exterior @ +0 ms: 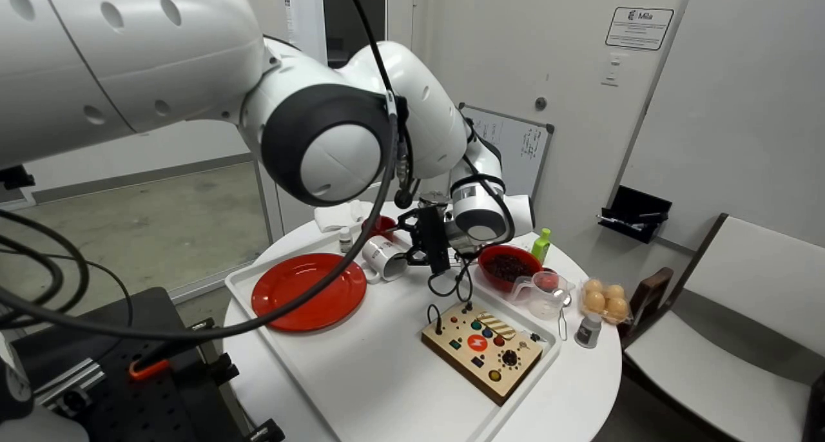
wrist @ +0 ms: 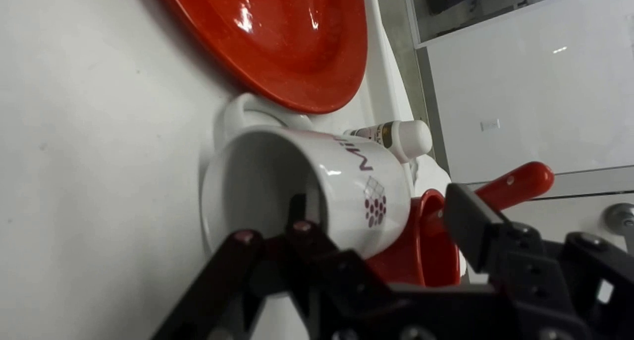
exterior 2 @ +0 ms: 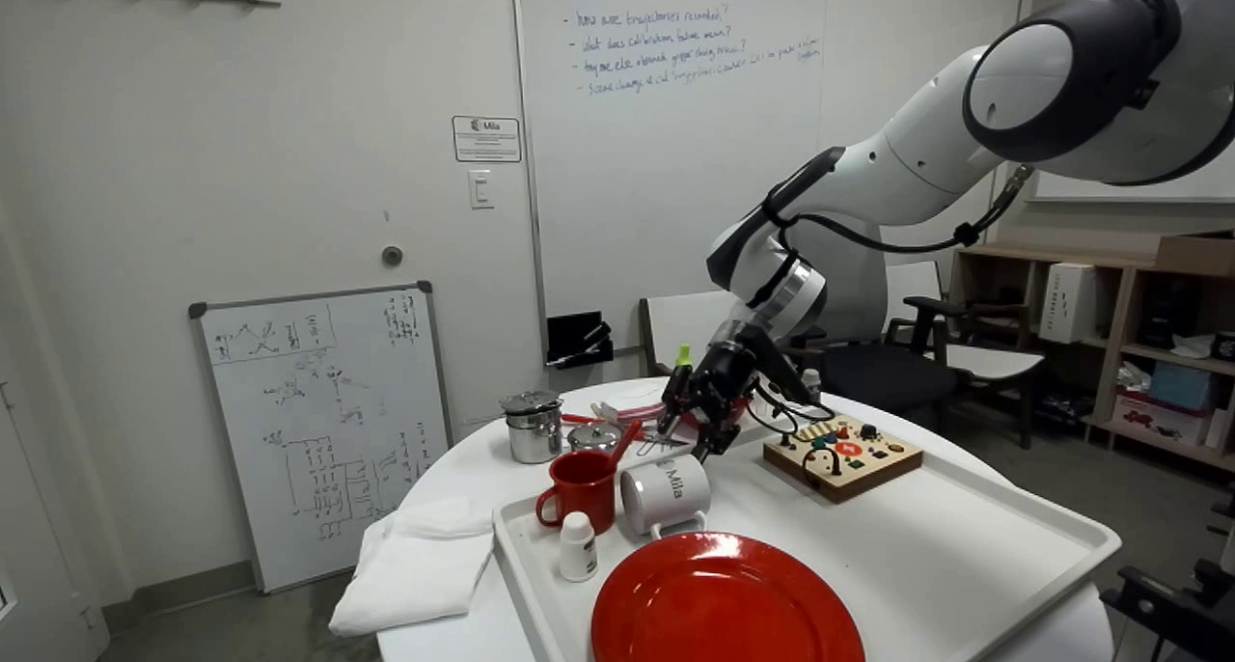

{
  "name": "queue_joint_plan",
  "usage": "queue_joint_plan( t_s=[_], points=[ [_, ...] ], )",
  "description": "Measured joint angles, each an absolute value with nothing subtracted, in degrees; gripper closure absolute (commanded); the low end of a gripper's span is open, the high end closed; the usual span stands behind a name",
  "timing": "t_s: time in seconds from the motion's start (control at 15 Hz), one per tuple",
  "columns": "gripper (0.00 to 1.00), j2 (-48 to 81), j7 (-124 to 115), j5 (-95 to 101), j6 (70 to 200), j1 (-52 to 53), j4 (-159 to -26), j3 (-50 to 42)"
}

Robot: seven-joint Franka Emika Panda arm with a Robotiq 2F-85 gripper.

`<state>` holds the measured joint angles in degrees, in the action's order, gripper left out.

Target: Put the white cup upright

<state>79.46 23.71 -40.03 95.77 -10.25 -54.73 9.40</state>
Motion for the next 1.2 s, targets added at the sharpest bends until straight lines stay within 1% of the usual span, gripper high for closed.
queue_joint_plan(
  t_s=[0.07,0.2,0.33,0.47,0.53,1.2],
  points=[
    [0.72,79.46,23.71,-40.04,95.77,-10.26,-54.73,9.40],
    [0.88,79.47,23.71,-40.06,95.77,-10.30,-54.72,9.40],
    [1.00,79.47,23.71,-40.10,95.77,-10.39,-54.70,9.40],
    [0.99,79.46,23.71,-40.20,95.77,-10.50,-54.66,9.41],
    [0.96,79.45,23.71,-40.64,95.73,-10.65,-54.50,9.63],
    [0.97,79.12,23.72,-40.95,96.56,-11.14,-52.57,10.61]
  ],
)
